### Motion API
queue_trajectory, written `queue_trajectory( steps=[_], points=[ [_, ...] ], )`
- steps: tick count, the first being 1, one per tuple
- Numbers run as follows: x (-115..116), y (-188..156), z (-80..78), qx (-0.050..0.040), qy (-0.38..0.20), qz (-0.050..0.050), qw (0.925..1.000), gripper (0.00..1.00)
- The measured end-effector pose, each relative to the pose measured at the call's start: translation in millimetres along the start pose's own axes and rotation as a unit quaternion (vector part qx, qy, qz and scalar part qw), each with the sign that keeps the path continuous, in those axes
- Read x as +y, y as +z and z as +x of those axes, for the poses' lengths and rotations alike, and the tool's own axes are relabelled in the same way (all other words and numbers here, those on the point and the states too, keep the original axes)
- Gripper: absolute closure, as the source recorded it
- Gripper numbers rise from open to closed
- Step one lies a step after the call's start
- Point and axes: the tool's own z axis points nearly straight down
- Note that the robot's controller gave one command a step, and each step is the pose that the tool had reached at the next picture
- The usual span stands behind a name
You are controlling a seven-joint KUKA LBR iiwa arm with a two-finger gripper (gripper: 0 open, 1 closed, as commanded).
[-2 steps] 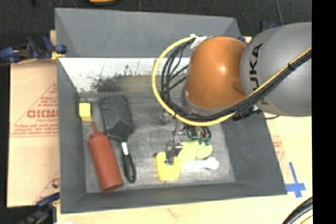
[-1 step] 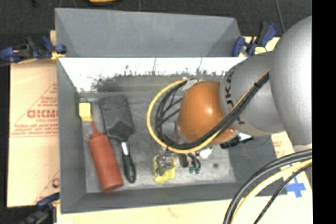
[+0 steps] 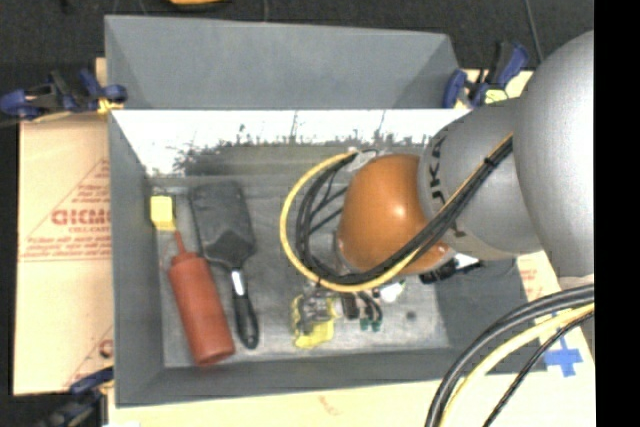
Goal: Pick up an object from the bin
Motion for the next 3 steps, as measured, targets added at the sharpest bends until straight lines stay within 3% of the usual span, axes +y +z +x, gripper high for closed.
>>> queue_trajectory(
  steps=[1, 3],
  points=[
    [-10.4, -47.1, -0.2, 0.0113, 0.012, 0.003, 0.9999, 1.00],
    [-4.2, -133.9, -5.3, 0.0091, -0.072, 0.003, 0.9973, 1.00]
  ],
)
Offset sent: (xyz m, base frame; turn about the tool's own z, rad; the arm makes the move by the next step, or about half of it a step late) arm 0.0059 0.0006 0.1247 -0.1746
